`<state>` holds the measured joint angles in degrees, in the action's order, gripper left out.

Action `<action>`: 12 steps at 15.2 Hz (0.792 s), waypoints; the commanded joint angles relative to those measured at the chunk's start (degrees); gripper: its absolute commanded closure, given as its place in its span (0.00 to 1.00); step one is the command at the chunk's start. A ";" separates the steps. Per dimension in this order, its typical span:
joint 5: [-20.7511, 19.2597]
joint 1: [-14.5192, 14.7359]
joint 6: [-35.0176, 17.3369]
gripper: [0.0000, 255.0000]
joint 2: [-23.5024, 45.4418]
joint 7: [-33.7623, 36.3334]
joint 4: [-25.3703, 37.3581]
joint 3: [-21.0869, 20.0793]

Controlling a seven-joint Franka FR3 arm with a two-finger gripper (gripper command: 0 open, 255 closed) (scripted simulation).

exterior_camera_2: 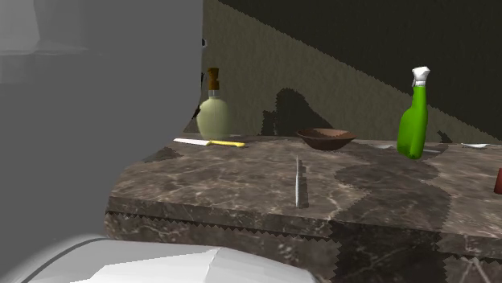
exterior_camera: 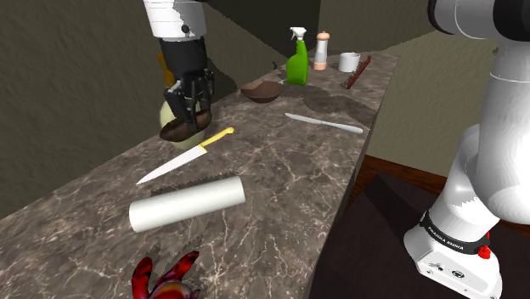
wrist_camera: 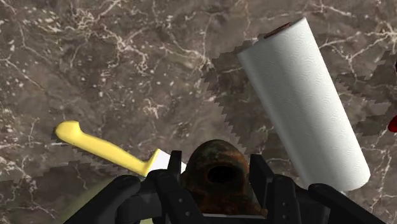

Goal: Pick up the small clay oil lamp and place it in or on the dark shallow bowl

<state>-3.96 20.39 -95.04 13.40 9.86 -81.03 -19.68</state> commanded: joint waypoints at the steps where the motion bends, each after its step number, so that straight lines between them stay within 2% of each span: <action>1: 0.57 -1.64 -0.19 1.00 -1.09 -2.40 -1.15 0.80; 12: 2.80 -10.73 -0.73 1.00 -4.33 -17.05 -4.71 6.47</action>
<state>-1.23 10.38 -95.83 8.97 -5.85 -85.94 -13.72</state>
